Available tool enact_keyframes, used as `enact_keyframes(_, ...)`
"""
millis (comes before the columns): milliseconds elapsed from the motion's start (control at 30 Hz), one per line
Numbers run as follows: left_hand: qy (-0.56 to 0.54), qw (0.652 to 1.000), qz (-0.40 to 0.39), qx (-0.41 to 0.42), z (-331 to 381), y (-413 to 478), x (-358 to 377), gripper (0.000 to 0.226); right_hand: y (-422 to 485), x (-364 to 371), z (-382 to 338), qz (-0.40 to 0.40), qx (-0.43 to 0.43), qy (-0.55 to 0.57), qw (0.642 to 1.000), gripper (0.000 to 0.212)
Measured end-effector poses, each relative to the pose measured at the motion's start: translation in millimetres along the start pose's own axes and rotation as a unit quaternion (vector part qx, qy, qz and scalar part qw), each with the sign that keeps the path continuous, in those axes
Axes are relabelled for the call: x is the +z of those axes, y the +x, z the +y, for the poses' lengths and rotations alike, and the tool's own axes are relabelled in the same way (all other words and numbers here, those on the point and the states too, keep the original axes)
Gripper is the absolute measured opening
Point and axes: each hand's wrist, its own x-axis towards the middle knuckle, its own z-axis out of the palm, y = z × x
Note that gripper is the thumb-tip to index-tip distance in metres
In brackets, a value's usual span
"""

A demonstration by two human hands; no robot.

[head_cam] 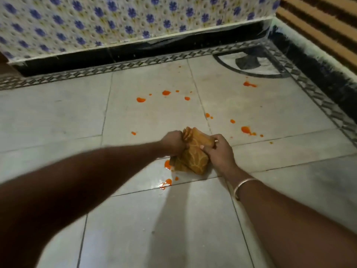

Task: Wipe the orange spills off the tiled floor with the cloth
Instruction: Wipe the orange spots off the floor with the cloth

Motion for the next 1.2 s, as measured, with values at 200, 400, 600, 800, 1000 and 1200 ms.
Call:
enact_keyframes(200, 0.17, 0.956, 0.185, 0.154, -32.3, -5.7, 73.9, 0.064, -6.7, 6.1, 57.1, 0.145, -0.208, -0.386, 0.887, 0.038)
enact_keyframes(400, 0.212, 0.942, 0.164, 0.204, -35.3, 24.5, 118.7, 0.067, -3.8, 14.0, 76.4, 0.084, -0.182, -0.444, 0.873, 0.06)
enact_keyframes(600, 0.183, 0.956, 0.194, 0.119, -56.2, 33.0, 90.0, 0.071, -5.2, 10.4, 71.6, 0.047, -0.184, -0.456, 0.87, 0.066)
enact_keyframes(800, 0.185, 0.956, 0.195, 0.121, -40.7, -12.7, 135.6, 0.075, -4.8, 13.7, 68.6, 0.03, -0.17, -0.491, 0.854, 0.068)
enact_keyframes(1000, 0.202, 0.957, 0.181, 0.101, -56.1, 32.7, 86.4, 0.074, -5.0, 9.8, 70.5, 0.005, -0.193, -0.493, 0.849, 0.067)
enact_keyframes(1200, 0.183, 0.96, 0.199, 0.067, -75.0, -29.3, 121.0, 0.075, -6.9, 9.1, 65.2, 0.002, -0.199, -0.46, 0.865, 0.067)
